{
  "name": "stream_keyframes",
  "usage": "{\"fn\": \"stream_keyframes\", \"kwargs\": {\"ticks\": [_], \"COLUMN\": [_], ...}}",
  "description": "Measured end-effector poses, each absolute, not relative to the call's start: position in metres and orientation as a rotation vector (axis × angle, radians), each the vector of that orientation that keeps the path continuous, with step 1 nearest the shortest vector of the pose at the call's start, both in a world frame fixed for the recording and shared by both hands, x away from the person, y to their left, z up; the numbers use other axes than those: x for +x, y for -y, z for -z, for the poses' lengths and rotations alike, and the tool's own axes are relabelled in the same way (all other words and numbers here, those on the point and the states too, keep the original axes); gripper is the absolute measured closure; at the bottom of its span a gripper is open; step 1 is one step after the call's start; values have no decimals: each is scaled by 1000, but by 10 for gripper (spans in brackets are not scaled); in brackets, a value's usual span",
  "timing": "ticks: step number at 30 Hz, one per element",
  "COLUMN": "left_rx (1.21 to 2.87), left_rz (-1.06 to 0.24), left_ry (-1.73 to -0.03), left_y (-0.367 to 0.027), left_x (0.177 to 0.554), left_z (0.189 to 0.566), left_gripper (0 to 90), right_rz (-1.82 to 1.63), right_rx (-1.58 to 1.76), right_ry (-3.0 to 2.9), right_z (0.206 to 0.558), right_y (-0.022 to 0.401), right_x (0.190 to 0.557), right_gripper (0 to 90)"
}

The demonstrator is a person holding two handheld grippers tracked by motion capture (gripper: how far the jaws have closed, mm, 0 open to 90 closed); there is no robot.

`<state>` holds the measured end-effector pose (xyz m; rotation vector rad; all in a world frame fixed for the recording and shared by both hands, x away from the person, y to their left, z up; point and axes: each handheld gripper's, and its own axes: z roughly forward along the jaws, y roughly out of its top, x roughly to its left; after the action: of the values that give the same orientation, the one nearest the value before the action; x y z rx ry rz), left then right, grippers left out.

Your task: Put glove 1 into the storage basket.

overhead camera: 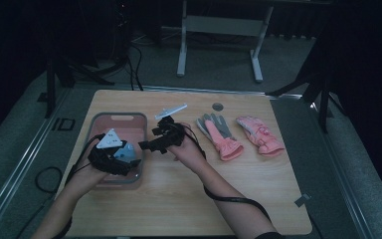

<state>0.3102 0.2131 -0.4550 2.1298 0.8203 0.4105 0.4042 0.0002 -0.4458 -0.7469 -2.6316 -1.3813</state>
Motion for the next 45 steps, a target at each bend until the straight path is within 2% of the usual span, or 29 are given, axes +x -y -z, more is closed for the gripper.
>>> {"fn": "stream_keyframes", "kwargs": {"ticks": [5, 13, 17, 27, 35, 45], "left_rx": [2121, 2082, 2124, 2116, 2133, 2094], "left_rz": [-420, -352, -370, -320, -279, -212], "left_ry": [-770, -748, -714, -643, -590, -585], "left_y": [-194, -166, -153, -122, -89, -70], "left_x": [306, 306, 305, 300, 291, 283], "left_z": [448, 449, 454, 458, 476, 501], "left_gripper": [144, 145, 144, 144, 143, 124], "right_rz": [1424, 1427, 1437, 1483, 1519, 1520], "right_rx": [-744, -791, -815, -843, -874, -929], "right_ry": [2655, 2678, 2669, 2652, 2673, 2667], "right_z": [444, 445, 447, 446, 460, 476], "right_y": [18, 51, 69, 111, 138, 170], "right_x": [397, 397, 397, 389, 381, 376], "right_gripper": [178, 209, 185, 143, 142, 145]}}
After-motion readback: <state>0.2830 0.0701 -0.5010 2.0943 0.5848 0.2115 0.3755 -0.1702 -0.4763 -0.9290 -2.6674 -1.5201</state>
